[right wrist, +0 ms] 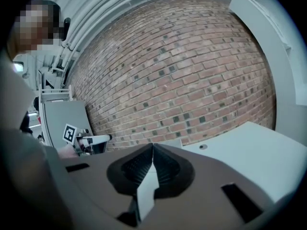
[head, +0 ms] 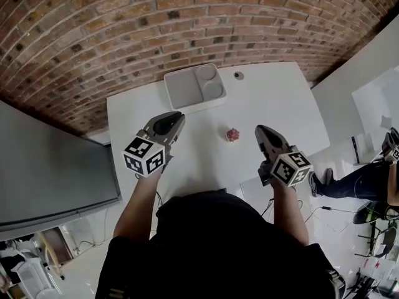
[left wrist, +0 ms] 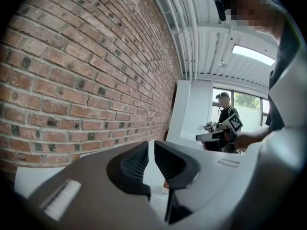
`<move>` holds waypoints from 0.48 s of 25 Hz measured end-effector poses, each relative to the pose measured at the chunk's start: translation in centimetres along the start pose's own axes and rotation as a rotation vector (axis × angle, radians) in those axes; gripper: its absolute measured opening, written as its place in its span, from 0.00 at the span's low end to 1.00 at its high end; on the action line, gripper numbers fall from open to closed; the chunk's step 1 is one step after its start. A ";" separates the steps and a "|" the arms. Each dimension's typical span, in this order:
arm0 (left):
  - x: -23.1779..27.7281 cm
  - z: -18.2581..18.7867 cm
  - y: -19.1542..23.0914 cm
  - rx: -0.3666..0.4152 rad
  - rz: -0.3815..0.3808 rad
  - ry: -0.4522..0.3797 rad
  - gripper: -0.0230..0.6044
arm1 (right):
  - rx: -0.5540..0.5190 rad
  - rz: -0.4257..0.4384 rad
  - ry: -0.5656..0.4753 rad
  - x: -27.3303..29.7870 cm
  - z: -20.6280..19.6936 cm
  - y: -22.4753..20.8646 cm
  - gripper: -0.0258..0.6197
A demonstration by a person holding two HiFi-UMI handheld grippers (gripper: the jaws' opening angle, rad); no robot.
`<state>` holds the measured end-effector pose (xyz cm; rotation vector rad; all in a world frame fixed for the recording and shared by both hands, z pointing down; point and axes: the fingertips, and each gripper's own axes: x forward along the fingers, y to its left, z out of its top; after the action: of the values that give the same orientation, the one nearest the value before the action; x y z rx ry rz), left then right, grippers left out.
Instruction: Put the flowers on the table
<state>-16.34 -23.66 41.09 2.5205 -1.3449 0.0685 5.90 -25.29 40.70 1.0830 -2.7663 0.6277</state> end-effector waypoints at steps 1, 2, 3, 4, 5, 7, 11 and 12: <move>-0.1 0.4 0.0 0.012 0.015 -0.001 0.11 | 0.004 0.003 -0.013 -0.5 0.2 -0.1 0.06; -0.3 0.7 0.1 0.016 0.032 -0.003 0.10 | 0.005 0.007 -0.022 -1.2 0.2 -0.3 0.06; -0.4 1.1 0.1 0.011 0.048 -0.008 0.10 | -0.003 0.006 -0.025 -2.1 0.1 -0.7 0.06; -0.5 1.5 -0.1 0.003 0.060 -0.013 0.09 | -0.012 -0.001 -0.026 -3.0 0.0 -1.3 0.06; -0.5 1.9 -0.3 -0.001 0.067 -0.017 0.08 | -0.014 -0.010 -0.029 -3.9 0.1 -1.9 0.06; -0.2 2.4 -0.8 0.014 0.072 -0.012 0.07 | -0.010 -0.029 -0.051 -5.3 0.6 -3.1 0.06; 1.3 2.2 -1.5 0.019 0.068 0.014 0.07 | -0.039 -0.048 -0.093 -6.9 1.9 -4.7 0.06; 1.7 2.2 -1.9 0.016 0.065 0.015 0.07 | -0.052 -0.048 -0.103 -7.3 2.2 -5.0 0.06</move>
<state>-14.03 -24.66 38.90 2.4843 -1.4252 0.1121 14.78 -24.92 38.61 1.1990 -2.8153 0.5057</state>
